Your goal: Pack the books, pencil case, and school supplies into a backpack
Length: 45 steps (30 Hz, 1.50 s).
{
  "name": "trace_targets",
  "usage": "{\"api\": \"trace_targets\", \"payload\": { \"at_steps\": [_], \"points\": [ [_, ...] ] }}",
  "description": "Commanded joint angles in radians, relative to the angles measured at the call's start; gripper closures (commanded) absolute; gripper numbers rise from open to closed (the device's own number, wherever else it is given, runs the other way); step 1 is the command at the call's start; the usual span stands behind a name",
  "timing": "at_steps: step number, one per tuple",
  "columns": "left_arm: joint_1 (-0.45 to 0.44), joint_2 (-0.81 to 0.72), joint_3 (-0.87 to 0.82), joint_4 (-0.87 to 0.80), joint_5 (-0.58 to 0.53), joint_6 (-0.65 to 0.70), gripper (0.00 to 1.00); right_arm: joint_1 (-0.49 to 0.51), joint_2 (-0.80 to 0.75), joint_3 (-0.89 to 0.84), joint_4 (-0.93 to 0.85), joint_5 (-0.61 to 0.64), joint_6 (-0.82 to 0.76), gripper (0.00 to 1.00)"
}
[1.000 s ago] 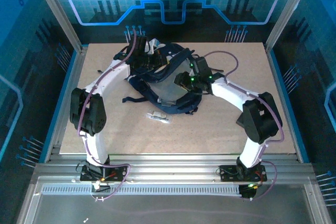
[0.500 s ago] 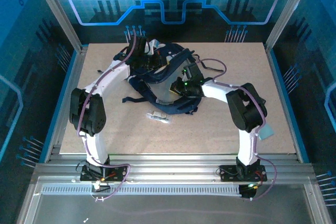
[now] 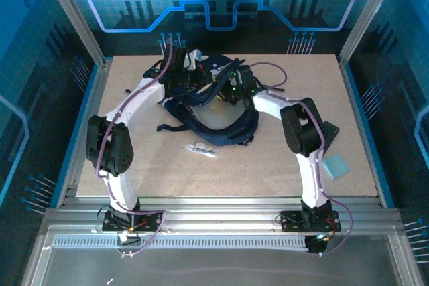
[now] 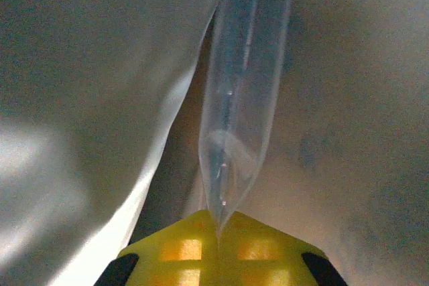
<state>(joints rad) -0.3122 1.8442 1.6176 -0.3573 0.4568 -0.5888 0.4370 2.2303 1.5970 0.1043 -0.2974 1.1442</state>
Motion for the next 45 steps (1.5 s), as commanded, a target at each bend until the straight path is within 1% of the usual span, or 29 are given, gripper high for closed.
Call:
{"api": "trace_targets", "payload": {
  "at_steps": [1, 4, 5, 7, 9, 10, 11, 12, 14, 15, 18, 21, 23, 26, 29, 31, 35, 39, 42, 45],
  "points": [
    [-0.04, -0.087, 0.015, 0.075, 0.09, -0.037, 1.0, 0.007, 0.077, 0.105, 0.028, 0.075, 0.065, 1.0],
    [-0.04, -0.087, 0.008, 0.099, 0.094, -0.052, 1.0, 0.014, 0.091, 0.109, 0.05, 0.12, 0.107, 1.0],
    [-0.04, -0.087, 0.008, 0.1, 0.091, -0.053, 1.0, 0.013, 0.091, 0.11, 0.05, 0.112, 0.118, 1.0],
    [-0.038, -0.086, 0.01, 0.098, 0.076, -0.043, 1.0, 0.013, 0.091, 0.111, 0.036, 0.068, 0.115, 0.94],
    [-0.03, -0.079, 0.009, 0.092, 0.052, -0.03, 1.0, 0.012, 0.045, 0.077, -0.009, 0.054, 0.084, 0.84],
    [-0.026, -0.075, 0.01, 0.094, 0.044, -0.026, 1.0, 0.011, 0.014, 0.044, -0.023, 0.054, 0.068, 0.74],
    [-0.02, -0.069, 0.006, 0.097, 0.038, -0.026, 1.0, 0.009, -0.027, 0.001, -0.046, 0.058, 0.05, 0.61],
    [-0.012, -0.064, -0.001, 0.106, 0.031, -0.029, 1.0, 0.006, -0.069, -0.034, -0.072, 0.062, 0.025, 0.51],
    [0.004, -0.056, -0.015, 0.129, 0.026, -0.041, 1.0, -0.007, -0.146, -0.09, -0.135, 0.066, -0.034, 0.41],
    [0.012, -0.054, -0.02, 0.139, 0.025, -0.047, 1.0, -0.017, -0.185, -0.113, -0.172, 0.063, -0.064, 0.37],
    [0.025, -0.051, -0.031, 0.157, 0.021, -0.052, 1.0, -0.055, -0.287, -0.174, -0.28, 0.034, -0.147, 0.34],
    [0.03, -0.049, -0.037, 0.155, 0.0, -0.043, 1.0, -0.093, -0.388, -0.219, -0.412, 0.036, -0.248, 0.32],
    [0.032, -0.044, -0.043, 0.158, 0.003, -0.05, 1.0, -0.118, -0.449, -0.227, -0.523, 0.071, -0.338, 0.29],
    [0.033, -0.04, -0.057, 0.173, 0.023, -0.064, 1.0, -0.172, -0.535, -0.209, -0.726, 0.178, -0.484, 0.23],
    [0.032, -0.045, -0.072, 0.188, 0.034, -0.065, 1.0, -0.244, -0.603, -0.203, -0.848, 0.299, -0.59, 0.12],
    [0.032, -0.048, -0.081, 0.204, 0.047, -0.07, 1.0, -0.306, -0.629, -0.201, -0.898, 0.355, -0.641, 0.0],
    [0.031, -0.063, -0.106, 0.248, 0.071, -0.088, 1.0, -0.438, -0.646, -0.218, -0.98, 0.449, -0.693, 0.0],
    [0.032, -0.086, -0.125, 0.255, 0.056, -0.075, 1.0, -0.517, -0.666, -0.32, -0.979, 0.59, -0.693, 0.0],
    [0.032, -0.085, -0.116, 0.227, 0.051, -0.052, 1.0, -0.568, -0.693, -0.421, -0.935, 0.601, -0.671, 0.0],
    [0.032, -0.082, -0.122, 0.235, 0.062, -0.06, 1.0, -0.624, -0.717, -0.508, -0.884, 0.593, -0.658, 0.0]
  ]
}}
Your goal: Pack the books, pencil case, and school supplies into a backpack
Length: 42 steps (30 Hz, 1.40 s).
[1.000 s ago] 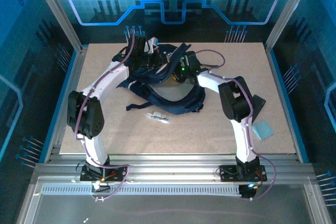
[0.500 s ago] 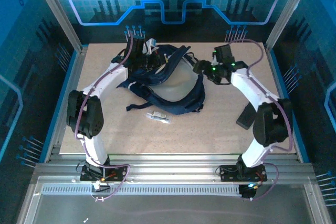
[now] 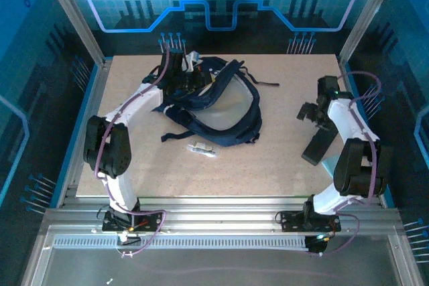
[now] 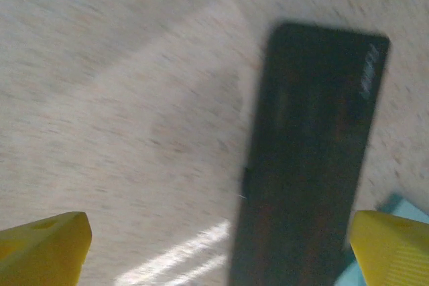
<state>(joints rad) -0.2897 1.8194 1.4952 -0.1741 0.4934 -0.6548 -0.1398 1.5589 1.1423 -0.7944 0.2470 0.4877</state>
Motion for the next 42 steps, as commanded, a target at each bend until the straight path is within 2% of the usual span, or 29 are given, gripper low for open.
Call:
{"api": "trace_targets", "payload": {
  "at_steps": [1, 7, 12, 20, 33, 35, 36, 38, 40, 42],
  "points": [
    [0.009, -0.057, -0.001, 0.055, 0.025, 0.005, 1.0, -0.063, -0.043, -0.072, 0.026, 0.036, -0.004, 0.0],
    [0.009, -0.043, -0.016, 0.066, 0.036, -0.008, 1.0, -0.095, 0.016, -0.128, 0.129, -0.107, -0.038, 0.0],
    [0.009, -0.049, -0.027, 0.068, 0.028, -0.013, 1.0, -0.084, 0.074, -0.125, 0.16, -0.119, -0.024, 0.0],
    [0.009, -0.058, -0.04, 0.064, 0.026, -0.013, 1.0, -0.085, 0.139, -0.137, 0.172, -0.082, 0.01, 0.06],
    [0.009, -0.058, -0.026, 0.066, 0.024, -0.02, 1.0, -0.083, 0.116, -0.151, 0.201, -0.113, -0.011, 0.51],
    [0.009, -0.056, -0.024, 0.065, 0.025, -0.022, 1.0, -0.077, 0.113, -0.149, 0.199, -0.105, -0.022, 0.49],
    [0.009, -0.056, -0.023, 0.067, 0.026, -0.023, 1.0, -0.074, 0.117, -0.145, 0.19, -0.097, -0.027, 0.43],
    [0.01, -0.057, -0.022, 0.066, 0.028, -0.024, 1.0, -0.064, 0.133, -0.133, 0.161, -0.075, -0.03, 0.23],
    [0.009, -0.06, -0.023, 0.064, 0.028, -0.023, 1.0, -0.057, 0.141, -0.13, 0.139, -0.041, -0.032, 0.16],
    [0.009, -0.064, -0.024, 0.06, 0.027, -0.02, 1.0, -0.057, 0.134, -0.137, 0.13, -0.01, -0.034, 0.14]
  ]
}}
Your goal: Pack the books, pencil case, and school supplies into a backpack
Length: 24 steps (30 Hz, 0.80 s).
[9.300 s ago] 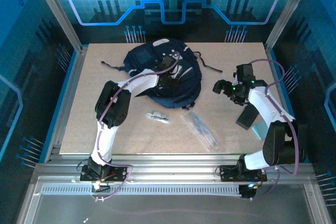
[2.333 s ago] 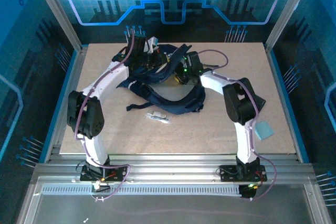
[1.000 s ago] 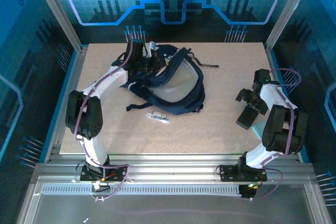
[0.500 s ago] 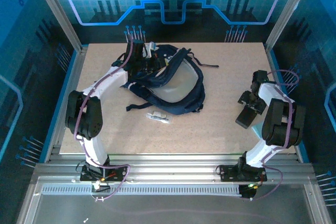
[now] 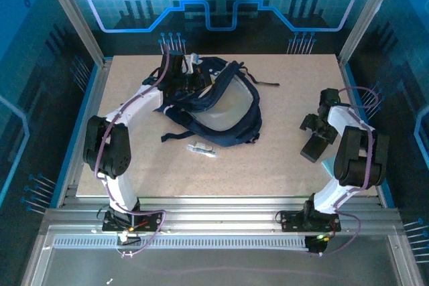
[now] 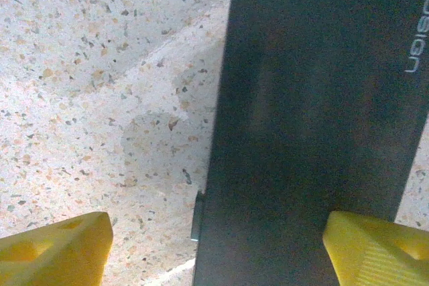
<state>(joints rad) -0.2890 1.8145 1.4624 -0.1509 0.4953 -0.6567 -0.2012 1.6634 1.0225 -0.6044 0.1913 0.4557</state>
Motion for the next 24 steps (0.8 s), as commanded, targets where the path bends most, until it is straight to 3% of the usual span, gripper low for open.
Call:
{"api": "trace_targets", "payload": {
  "at_steps": [1, 16, 24],
  "points": [
    [0.008, -0.064, 0.009, 0.032, 0.026, -0.016, 1.0, 0.004, 0.023, -0.021, -0.064, 0.06, -0.004, 0.13],
    [0.008, -0.063, 0.024, 0.015, 0.022, 0.0, 1.0, -0.016, -0.091, -0.045, -0.117, 0.142, 0.014, 0.06],
    [0.008, -0.064, 0.035, 0.002, 0.022, 0.011, 1.0, -0.077, -0.055, -0.109, 0.038, -0.036, 0.005, 0.05]
  ]
}}
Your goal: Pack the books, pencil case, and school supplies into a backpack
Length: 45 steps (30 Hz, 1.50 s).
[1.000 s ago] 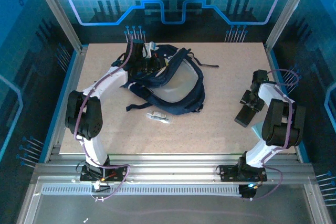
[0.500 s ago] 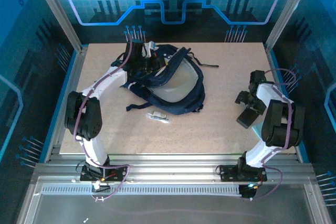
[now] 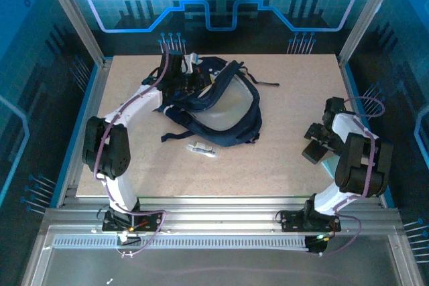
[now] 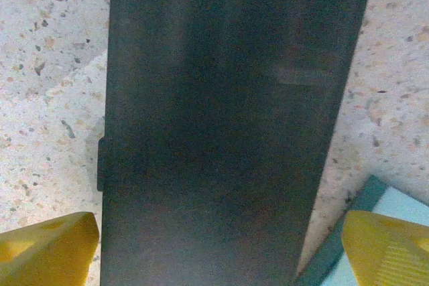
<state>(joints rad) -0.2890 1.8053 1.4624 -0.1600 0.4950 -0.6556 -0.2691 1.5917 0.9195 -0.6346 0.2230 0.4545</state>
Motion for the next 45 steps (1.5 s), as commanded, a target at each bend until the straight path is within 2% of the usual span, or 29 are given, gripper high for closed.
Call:
{"api": "trace_targets", "payload": {
  "at_steps": [1, 6, 9, 13, 16, 24, 31, 35, 40, 45],
  "points": [
    [0.008, -0.058, 0.034, 0.01, 0.02, 0.007, 1.0, -0.01, 0.026, -0.005, 0.079, -0.075, 0.007, 0.05],
    [0.008, -0.062, 0.024, 0.019, 0.018, 0.001, 1.0, -0.008, 0.069, 0.016, 0.075, -0.061, 0.017, 0.07],
    [0.008, -0.066, 0.023, 0.02, 0.019, 0.002, 1.0, -0.008, 0.08, 0.022, 0.065, -0.048, 0.021, 0.15],
    [0.008, -0.068, 0.023, 0.016, 0.017, 0.005, 1.0, -0.007, 0.076, 0.013, 0.078, -0.063, 0.02, 0.35],
    [0.008, -0.067, 0.023, 0.014, 0.016, 0.007, 1.0, -0.005, 0.058, 0.022, 0.07, -0.087, 0.017, 0.44],
    [0.014, -0.06, 0.035, 0.011, 0.002, 0.014, 1.0, 0.091, -0.108, 0.092, -0.017, -0.176, 0.027, 0.44],
    [0.021, -0.047, 0.065, 0.009, 0.008, 0.012, 1.0, 0.278, -0.172, 0.177, 0.0, -0.321, 0.12, 0.44],
    [0.021, -0.043, 0.078, 0.026, 0.013, -0.004, 1.0, 0.429, -0.114, 0.244, 0.089, -0.385, 0.206, 0.43],
    [0.02, -0.047, 0.082, 0.045, 0.017, -0.032, 1.0, 0.594, 0.038, 0.35, 0.236, -0.391, 0.317, 0.42],
    [0.019, -0.051, 0.079, 0.041, 0.006, -0.036, 1.0, 0.662, 0.226, 0.466, 0.361, -0.412, 0.424, 0.43]
  ]
}}
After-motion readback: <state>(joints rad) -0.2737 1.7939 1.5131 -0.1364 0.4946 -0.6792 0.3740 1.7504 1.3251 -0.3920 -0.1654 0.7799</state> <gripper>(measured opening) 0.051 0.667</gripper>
